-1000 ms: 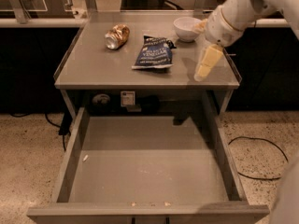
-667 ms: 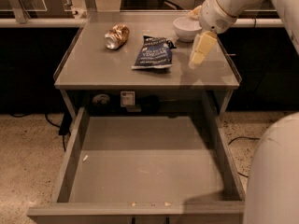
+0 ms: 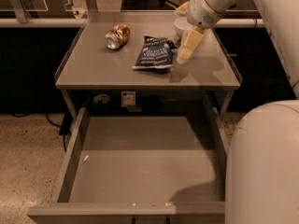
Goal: Place orange can into top drawer
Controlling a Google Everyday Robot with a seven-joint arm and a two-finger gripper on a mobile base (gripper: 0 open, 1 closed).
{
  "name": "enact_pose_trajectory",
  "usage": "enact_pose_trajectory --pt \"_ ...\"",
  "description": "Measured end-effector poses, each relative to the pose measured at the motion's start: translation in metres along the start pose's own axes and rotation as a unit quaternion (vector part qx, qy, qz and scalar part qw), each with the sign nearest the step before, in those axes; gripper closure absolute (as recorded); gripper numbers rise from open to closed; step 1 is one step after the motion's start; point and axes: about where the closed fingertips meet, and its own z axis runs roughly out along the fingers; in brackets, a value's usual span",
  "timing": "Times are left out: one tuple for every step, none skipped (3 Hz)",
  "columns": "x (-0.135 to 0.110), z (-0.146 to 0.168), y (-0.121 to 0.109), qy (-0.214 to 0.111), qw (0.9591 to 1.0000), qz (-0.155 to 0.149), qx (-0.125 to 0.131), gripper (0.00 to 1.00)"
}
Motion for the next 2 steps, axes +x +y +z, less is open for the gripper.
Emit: enact_pose_trajectory --pt "-0.001 0.01 -0.002 -0.01 0.9999 -0.006 -0.002 0.0" --pt "-0.007 0.038 -0.013 -0.031 0.9988 -0.037 -0.011 0.0"
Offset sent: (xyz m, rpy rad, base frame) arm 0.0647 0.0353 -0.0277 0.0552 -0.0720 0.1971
